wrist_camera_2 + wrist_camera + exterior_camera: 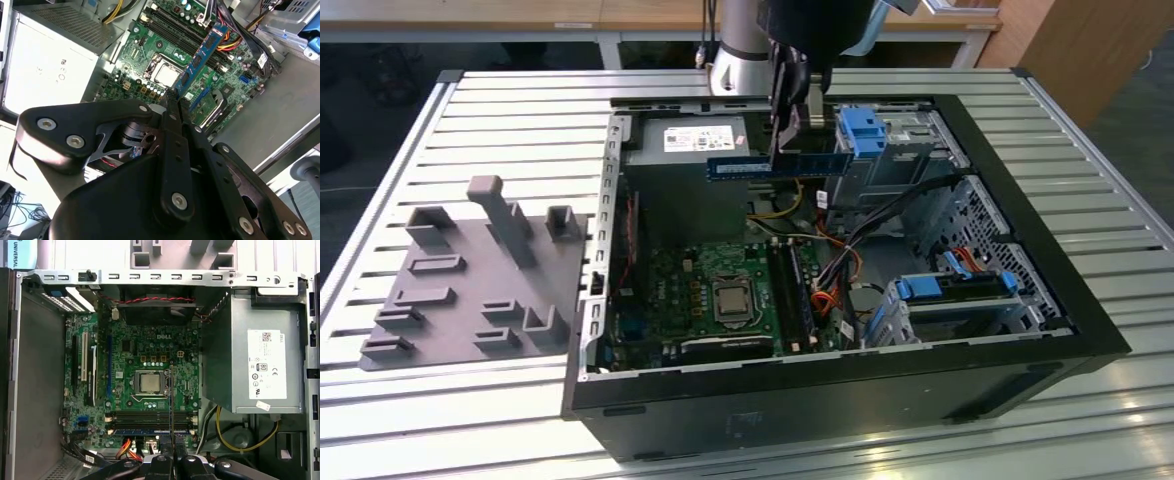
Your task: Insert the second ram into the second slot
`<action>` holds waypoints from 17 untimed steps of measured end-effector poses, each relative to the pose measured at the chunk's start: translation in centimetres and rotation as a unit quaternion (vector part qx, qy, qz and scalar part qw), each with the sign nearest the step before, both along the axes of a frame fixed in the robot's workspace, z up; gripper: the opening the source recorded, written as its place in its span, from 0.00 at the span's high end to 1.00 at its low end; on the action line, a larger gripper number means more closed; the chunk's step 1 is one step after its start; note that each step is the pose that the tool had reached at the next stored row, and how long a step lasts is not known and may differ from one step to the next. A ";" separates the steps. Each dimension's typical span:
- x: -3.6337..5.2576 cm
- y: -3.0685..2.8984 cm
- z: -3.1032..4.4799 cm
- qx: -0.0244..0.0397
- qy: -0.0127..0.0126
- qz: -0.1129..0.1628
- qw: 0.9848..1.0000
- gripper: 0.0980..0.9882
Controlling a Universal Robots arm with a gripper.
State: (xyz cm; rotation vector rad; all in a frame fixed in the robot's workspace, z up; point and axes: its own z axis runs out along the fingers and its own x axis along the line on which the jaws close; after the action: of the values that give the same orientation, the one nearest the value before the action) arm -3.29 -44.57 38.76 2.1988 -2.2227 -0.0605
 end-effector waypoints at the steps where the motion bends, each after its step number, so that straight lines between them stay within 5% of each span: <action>1: 0.00 0.00 0.00 0.000 0.000 -0.001 1.000 0.96; 17: 0.00 0.00 0.00 0.000 0.000 -0.011 1.000 0.96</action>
State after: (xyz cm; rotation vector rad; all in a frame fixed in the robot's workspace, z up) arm -3.29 -44.57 38.76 2.1738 -2.2477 -0.0608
